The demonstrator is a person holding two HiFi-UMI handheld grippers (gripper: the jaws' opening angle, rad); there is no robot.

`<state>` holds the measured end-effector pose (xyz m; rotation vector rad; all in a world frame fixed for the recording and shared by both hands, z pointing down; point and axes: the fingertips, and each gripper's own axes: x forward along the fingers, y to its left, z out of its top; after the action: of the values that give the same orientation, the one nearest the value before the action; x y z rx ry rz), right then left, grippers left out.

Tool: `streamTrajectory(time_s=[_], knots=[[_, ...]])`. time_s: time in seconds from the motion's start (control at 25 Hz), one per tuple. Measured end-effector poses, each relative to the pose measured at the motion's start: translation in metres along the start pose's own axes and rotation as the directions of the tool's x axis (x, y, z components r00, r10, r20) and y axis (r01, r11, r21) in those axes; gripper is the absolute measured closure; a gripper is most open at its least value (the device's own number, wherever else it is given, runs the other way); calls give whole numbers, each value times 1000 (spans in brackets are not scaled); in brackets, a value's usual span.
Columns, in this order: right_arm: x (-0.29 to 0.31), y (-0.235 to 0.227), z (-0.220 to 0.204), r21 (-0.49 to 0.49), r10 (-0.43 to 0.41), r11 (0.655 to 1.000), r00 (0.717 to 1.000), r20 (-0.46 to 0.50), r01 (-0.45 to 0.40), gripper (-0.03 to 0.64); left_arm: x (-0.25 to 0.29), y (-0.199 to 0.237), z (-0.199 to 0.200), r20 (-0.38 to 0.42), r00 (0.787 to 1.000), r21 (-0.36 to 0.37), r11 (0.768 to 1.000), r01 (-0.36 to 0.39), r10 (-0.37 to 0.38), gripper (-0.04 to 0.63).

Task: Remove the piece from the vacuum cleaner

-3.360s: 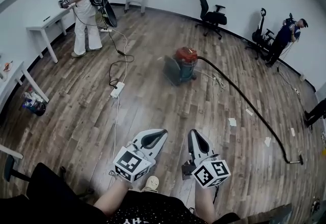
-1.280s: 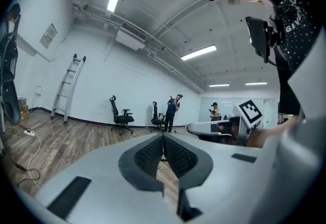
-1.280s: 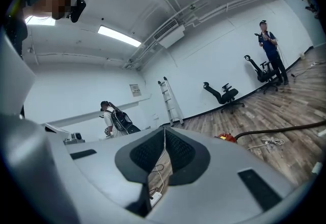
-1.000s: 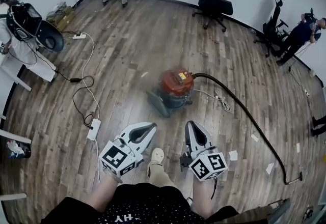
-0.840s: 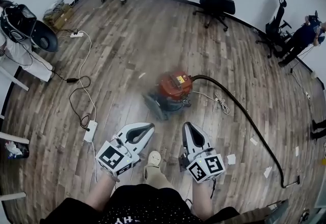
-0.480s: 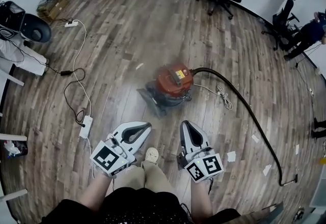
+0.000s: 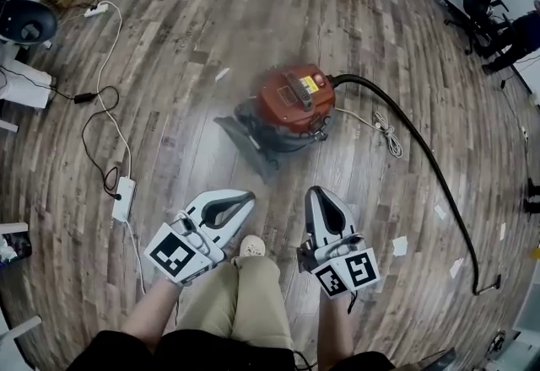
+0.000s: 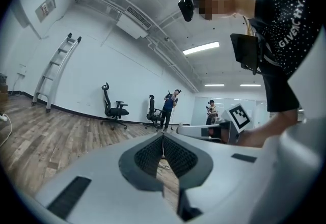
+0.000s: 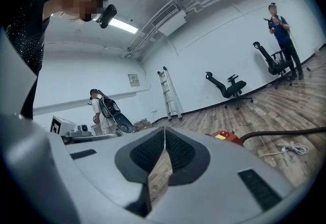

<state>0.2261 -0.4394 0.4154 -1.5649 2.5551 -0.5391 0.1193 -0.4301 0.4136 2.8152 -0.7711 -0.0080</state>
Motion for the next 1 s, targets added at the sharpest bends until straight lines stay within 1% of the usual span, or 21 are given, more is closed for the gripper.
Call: streamTrajectory(time_s=[0.12,0.24,0.32,0.4,0.52,0.56,0.64,0.68,0.72,0.76,0.84,0.88,1.0], knots=[[11,-18,-67,19,6,1000,1000,-5,-6,604,8,23,-63,7,1000,-11,1000,1,0,586],[22,-37,-127,4,23,1000,1000,-1,-23,604,12,49,-125,23,999,-18,1000,-22,23,586],[30,-53,-160,-4,32,999,999,19,-32,604,14,66,-162,54,998,-35,999,-24,26,586],[39,-65,-188,-16,57,998,997,49,-56,604,17,82,-194,92,996,-46,999,-9,13,586],[53,-78,-224,-51,92,995,993,71,-89,604,25,107,-230,136,991,-15,1000,-7,9,586],[58,-83,-235,-51,100,994,993,66,-97,601,27,116,-236,157,987,-6,1000,-18,18,584],[65,-89,-253,-39,130,991,991,43,-128,528,28,134,-242,208,977,20,998,-52,47,584],[69,-91,-260,-37,147,989,989,31,-146,504,28,145,-241,229,971,46,996,-73,61,560],[72,-92,-266,-38,160,986,987,22,-159,470,27,157,-240,240,968,74,993,-95,75,463],[75,-92,-271,-39,169,985,985,15,-168,447,27,172,-238,240,966,96,988,-120,94,383],[80,-93,-280,-30,181,983,983,-2,-181,400,24,206,-234,230,961,119,976,-182,151,314],[82,-94,-284,-24,190,981,982,-14,-191,388,21,224,-232,227,957,121,969,-214,183,296],[90,-90,-291,-27,228,973,973,-43,-229,371,17,273,-221,220,941,116,951,-286,256,296]])
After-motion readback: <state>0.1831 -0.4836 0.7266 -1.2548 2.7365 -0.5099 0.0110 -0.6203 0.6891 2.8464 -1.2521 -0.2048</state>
